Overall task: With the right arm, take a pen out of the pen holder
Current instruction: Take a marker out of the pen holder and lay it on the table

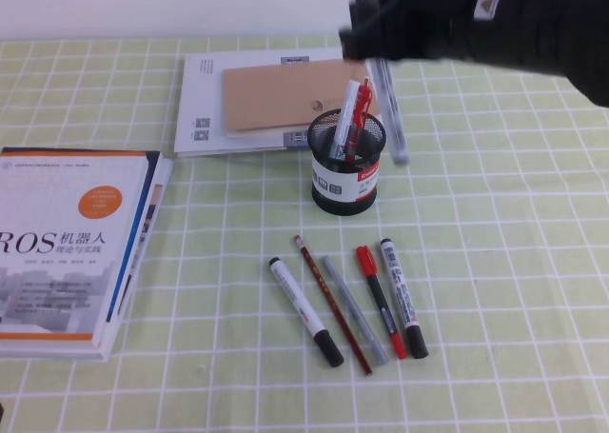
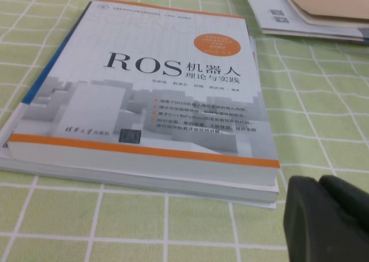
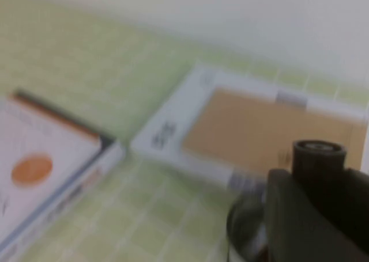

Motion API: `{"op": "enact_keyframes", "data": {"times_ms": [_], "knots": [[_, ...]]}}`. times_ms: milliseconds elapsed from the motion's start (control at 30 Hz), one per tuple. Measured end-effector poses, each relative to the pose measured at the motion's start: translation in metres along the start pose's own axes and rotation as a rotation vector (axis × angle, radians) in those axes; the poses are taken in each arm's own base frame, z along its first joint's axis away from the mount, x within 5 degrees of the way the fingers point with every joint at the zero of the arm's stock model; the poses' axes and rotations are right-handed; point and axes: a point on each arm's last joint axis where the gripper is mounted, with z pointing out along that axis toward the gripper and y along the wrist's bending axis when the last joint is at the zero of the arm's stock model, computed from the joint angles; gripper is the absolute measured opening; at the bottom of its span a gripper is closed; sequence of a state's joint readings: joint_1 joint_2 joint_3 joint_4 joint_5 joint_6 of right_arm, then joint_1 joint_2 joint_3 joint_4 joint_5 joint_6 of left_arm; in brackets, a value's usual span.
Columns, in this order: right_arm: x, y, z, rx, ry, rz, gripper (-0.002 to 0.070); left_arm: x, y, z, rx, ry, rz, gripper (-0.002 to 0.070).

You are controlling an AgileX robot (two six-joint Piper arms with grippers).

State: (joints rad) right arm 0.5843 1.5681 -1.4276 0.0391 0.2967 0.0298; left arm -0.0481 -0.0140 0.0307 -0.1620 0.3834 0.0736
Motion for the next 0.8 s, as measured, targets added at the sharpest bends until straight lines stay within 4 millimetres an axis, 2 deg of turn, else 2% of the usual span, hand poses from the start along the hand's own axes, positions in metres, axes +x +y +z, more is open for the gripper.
{"op": "enact_keyframes", "data": {"times_ms": [133, 267, 500, 800], "knots": [[0.022, 0.002, 0.002, -0.008, 0.217, 0.028, 0.0101, 0.0, 0.0, 0.0, 0.0, 0.0, 0.0, -0.0008], [0.041, 0.011, 0.011, -0.032, 0.365, 0.032, 0.0101, 0.0, 0.0, 0.0, 0.0, 0.0, 0.0, -0.0008], [0.078, 0.021, 0.042, -0.061, 0.531, 0.069, 0.0101, 0.0, 0.0, 0.0, 0.0, 0.0, 0.0, -0.0008], [0.122, 0.021, 0.082, -0.055, 0.649, 0.104, 0.0101, 0.0, 0.0, 0.0, 0.0, 0.0, 0.0, -0.0008]]}}
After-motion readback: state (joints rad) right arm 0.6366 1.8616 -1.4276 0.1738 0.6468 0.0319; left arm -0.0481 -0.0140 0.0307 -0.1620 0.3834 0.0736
